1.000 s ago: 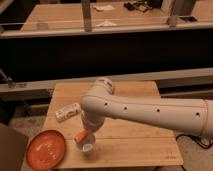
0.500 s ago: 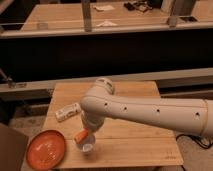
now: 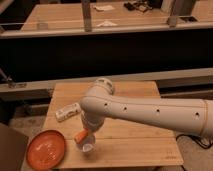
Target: Place the pepper in the ceramic cup
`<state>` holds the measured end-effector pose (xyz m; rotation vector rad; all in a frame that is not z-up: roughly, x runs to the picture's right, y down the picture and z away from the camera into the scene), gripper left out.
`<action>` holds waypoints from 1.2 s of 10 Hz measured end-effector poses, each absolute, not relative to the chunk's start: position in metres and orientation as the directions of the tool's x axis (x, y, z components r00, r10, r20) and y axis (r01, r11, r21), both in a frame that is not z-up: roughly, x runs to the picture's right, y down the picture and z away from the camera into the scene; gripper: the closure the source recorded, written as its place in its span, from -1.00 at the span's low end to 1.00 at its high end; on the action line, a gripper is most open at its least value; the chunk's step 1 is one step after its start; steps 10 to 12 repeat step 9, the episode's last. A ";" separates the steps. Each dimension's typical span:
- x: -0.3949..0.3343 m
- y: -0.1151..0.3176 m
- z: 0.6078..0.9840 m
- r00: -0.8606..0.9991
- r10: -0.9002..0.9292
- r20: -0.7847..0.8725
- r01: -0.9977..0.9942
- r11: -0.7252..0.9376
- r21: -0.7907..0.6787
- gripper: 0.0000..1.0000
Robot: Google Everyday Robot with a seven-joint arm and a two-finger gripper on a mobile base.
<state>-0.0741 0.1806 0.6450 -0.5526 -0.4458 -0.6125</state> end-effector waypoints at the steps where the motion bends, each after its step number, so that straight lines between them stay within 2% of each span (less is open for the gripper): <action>1: -0.074 0.181 0.645 0.733 -0.413 0.540 0.641 0.684 -0.348 0.58; 2: -0.075 0.181 0.645 0.733 -0.412 0.541 0.641 0.684 -0.348 0.51; 5: -0.075 0.181 0.645 0.733 -0.412 0.541 0.641 0.684 -0.348 0.51; 8: -0.075 0.181 0.646 0.733 -0.411 0.542 0.641 0.684 -0.348 0.16; 12: -0.076 0.181 0.645 0.733 -0.411 0.542 0.641 0.684 -0.348 0.14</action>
